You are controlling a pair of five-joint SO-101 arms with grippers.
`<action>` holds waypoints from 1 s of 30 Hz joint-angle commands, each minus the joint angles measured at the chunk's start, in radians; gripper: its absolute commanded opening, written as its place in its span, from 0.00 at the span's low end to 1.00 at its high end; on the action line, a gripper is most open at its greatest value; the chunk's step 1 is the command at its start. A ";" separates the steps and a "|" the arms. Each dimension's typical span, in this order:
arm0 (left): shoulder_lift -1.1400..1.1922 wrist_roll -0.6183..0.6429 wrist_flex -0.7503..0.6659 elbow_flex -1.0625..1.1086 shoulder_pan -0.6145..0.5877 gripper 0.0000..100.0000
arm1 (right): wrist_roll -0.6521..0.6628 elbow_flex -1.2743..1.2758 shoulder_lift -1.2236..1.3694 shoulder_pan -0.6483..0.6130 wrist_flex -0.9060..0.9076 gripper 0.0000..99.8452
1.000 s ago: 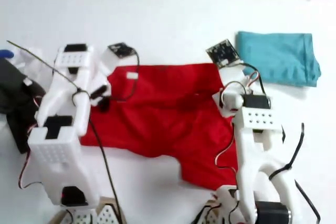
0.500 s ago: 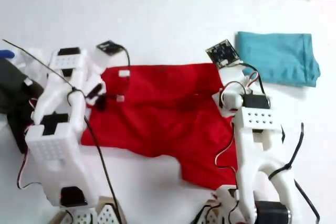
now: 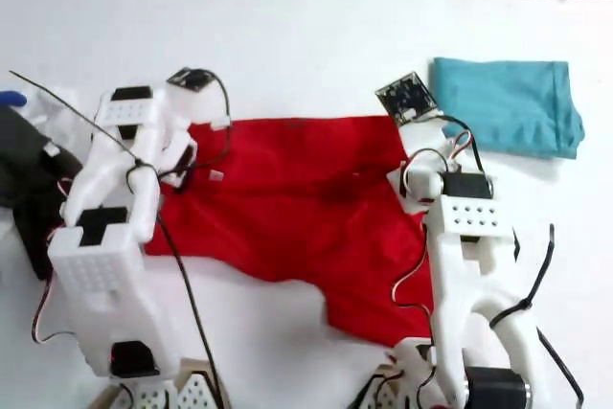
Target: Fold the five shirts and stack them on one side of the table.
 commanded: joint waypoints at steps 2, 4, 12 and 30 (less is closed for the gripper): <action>-0.074 0.009 0.092 -0.053 -0.008 0.03 | 0.011 -0.003 -0.047 0.001 -0.016 0.02; -0.129 0.006 0.144 -0.079 -0.009 0.03 | 0.011 -0.003 -0.047 0.001 -0.016 0.02; -0.222 -0.072 0.265 -0.111 0.008 0.09 | 0.011 -0.005 -0.047 -0.004 -0.016 0.02; -0.221 -0.064 0.110 -0.099 0.008 0.17 | 0.005 -0.005 -0.047 0.001 -0.013 0.02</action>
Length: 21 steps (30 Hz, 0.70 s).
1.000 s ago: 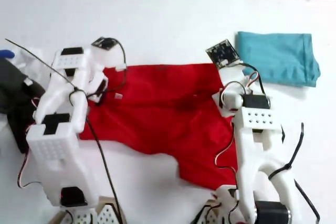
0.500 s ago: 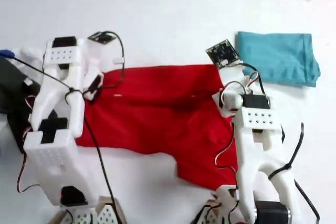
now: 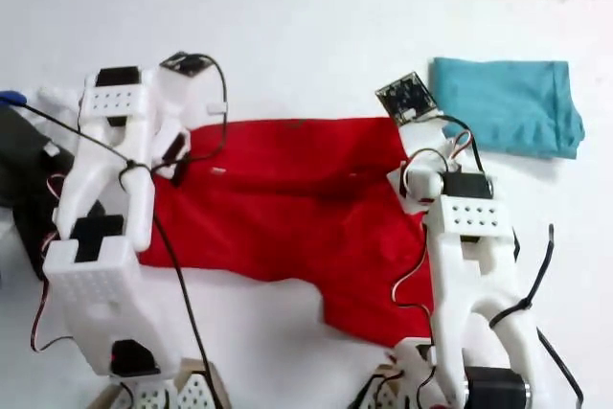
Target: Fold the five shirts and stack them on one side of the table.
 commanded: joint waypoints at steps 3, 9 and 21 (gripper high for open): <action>-0.052 0.031 -0.069 -0.018 0.011 0.17 | 0.005 -0.005 -0.047 0.001 -0.013 0.02; 0.072 0.038 -0.066 -0.025 0.005 0.17 | 0.009 -0.005 -0.047 0.002 -0.012 0.02; -0.006 0.044 0.011 -0.027 0.002 0.02 | 0.003 -0.005 -0.048 0.002 -0.016 0.02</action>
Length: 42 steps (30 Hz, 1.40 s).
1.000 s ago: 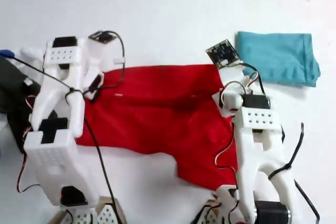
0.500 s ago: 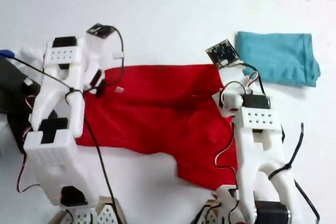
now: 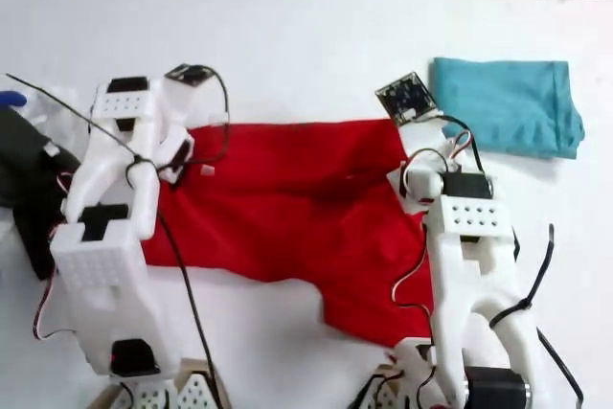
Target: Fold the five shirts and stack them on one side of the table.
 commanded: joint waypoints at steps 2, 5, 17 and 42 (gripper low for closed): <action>-0.172 0.009 0.068 -0.027 0.002 0.03 | 0.002 -0.012 -0.056 0.002 -0.018 0.02; -0.270 0.009 0.112 -0.027 0.002 0.03 | -0.032 -0.046 -0.058 0.002 -0.028 0.02; -0.285 0.003 0.152 -0.024 0.002 0.10 | -0.038 -0.141 -0.048 0.001 0.004 0.02; -0.180 0.009 0.301 -0.344 0.002 0.04 | -0.037 -0.143 -0.047 0.035 -0.001 0.02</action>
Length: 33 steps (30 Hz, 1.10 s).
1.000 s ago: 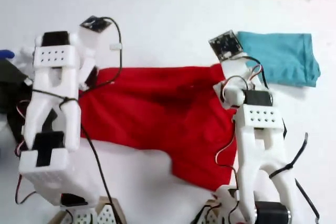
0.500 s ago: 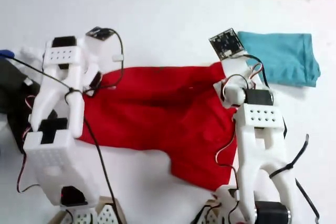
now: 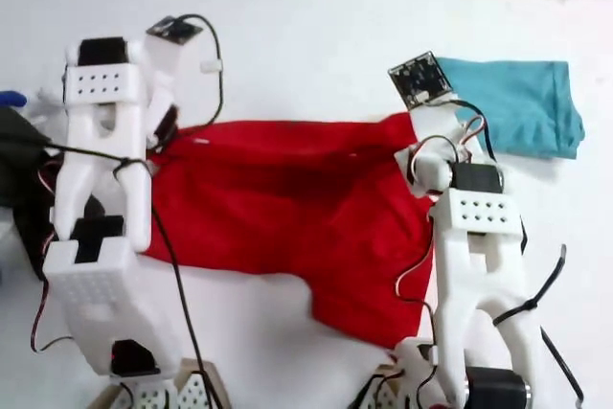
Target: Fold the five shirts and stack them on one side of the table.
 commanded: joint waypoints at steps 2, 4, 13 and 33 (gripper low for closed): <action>-0.075 0.005 0.029 -0.053 0.002 0.03 | -0.005 -0.054 -0.053 0.018 -0.002 0.02; -0.097 0.006 0.035 -0.051 0.002 0.03 | -0.012 -0.075 -0.062 0.038 0.001 0.02; -0.362 0.046 0.068 -0.051 0.002 0.03 | -0.014 -0.221 -0.205 0.074 0.053 0.02; -1.080 0.120 0.066 -0.053 0.072 0.03 | -0.006 -0.663 -0.684 0.130 0.229 0.02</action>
